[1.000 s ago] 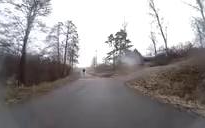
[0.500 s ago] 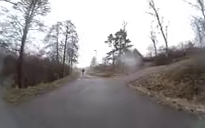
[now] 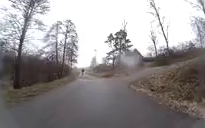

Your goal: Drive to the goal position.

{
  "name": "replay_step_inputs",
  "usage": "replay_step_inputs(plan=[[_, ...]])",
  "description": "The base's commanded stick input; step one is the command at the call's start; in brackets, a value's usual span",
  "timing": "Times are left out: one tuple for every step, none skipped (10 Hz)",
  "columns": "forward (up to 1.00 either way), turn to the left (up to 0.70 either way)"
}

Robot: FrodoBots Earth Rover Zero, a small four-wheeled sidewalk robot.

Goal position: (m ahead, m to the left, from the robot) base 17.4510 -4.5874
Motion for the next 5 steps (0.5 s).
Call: replay_step_inputs(plan=[[0.70, 0.00], [0.70, 0.00], [0.70, 0.00], [0.70, 0.00], [0.70, 0.00]])
